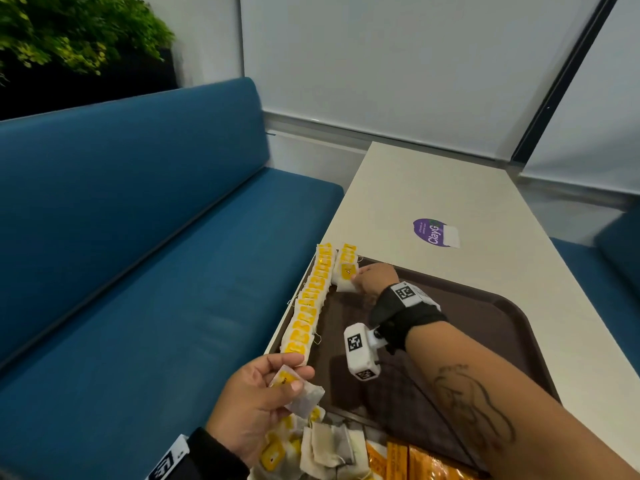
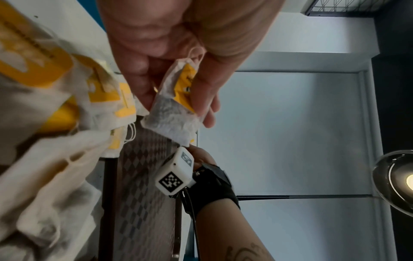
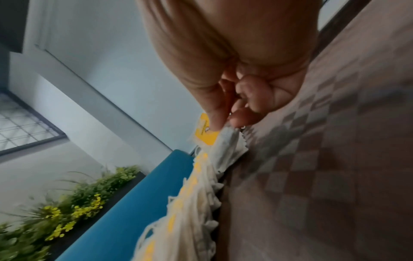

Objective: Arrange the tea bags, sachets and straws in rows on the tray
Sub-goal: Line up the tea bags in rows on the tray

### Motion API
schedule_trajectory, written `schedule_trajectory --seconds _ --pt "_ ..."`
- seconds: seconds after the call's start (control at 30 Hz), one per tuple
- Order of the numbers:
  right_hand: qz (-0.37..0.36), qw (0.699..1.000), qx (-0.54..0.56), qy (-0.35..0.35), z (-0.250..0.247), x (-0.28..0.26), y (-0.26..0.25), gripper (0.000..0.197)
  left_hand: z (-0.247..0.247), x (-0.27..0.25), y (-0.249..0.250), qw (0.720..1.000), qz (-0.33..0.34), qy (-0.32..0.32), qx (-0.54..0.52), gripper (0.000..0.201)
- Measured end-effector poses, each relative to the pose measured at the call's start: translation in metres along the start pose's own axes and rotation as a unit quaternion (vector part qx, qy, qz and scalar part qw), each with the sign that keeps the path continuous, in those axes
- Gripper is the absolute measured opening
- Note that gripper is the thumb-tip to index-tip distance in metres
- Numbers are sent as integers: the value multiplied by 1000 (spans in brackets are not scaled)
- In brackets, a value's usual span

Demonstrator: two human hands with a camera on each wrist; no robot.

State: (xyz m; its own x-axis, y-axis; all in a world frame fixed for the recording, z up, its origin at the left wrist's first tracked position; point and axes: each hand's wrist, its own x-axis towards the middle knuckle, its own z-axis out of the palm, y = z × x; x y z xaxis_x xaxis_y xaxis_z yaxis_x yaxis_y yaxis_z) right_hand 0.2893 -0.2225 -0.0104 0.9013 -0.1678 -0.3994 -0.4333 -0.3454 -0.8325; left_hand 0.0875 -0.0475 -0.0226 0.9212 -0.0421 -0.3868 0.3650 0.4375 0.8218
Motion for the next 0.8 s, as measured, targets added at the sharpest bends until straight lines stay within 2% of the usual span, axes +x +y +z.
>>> schedule_trajectory --seconds 0.03,0.07,0.1,0.13,0.17,0.23,0.3,0.33,0.37,0.43,0.47,0.57,0.63,0.67,0.8 --pt "9 997 -79 13 6 1 -3 22 -1 1 1 1000 1 0 3 25" --pt "-34 971 -235 9 13 1 -1 25 -2 1 2 1000 1 0 4 26" --pt "-41 949 -313 -1 16 0 -2 24 -3 2 2 1000 0 0 4 26" --pt "-36 943 -331 -5 22 2 -2 26 -4 2 3 1000 0 2 5 26" --pt "-33 945 -324 -5 24 6 -2 28 -5 3 2 1000 0 5 8 26" --pt "11 949 -315 2 30 11 -6 20 -7 3 1 1000 3 13 16 26" --pt "38 962 -269 -23 30 15 -5 23 -7 2 1 1000 6 11 23 26" --pt "70 977 -198 -31 30 19 -6 26 -6 1 0 1000 8 10 27 26" --pt "45 985 -166 -27 30 23 -4 24 -6 0 0 999 10 8 31 27" --pt "23 963 -266 -36 25 26 2 21 -4 -2 1 999 16 4 42 29" --pt "16 962 -270 -37 23 29 5 19 -4 -2 1 999 22 3 47 31" --pt "-74 988 -131 -17 11 1 4 17 -1 -4 4 997 41 -2 58 39" --pt "-105 989 -55 -89 0 -35 4 19 3 -5 6 996 59 -1 64 46" --pt "-118 981 -60 -142 -6 -56 3 23 6 -6 6 996 67 3 67 52" --pt "-149 925 -111 -333 -24 -125 -1 21 20 -13 8 994 84 9 62 60"
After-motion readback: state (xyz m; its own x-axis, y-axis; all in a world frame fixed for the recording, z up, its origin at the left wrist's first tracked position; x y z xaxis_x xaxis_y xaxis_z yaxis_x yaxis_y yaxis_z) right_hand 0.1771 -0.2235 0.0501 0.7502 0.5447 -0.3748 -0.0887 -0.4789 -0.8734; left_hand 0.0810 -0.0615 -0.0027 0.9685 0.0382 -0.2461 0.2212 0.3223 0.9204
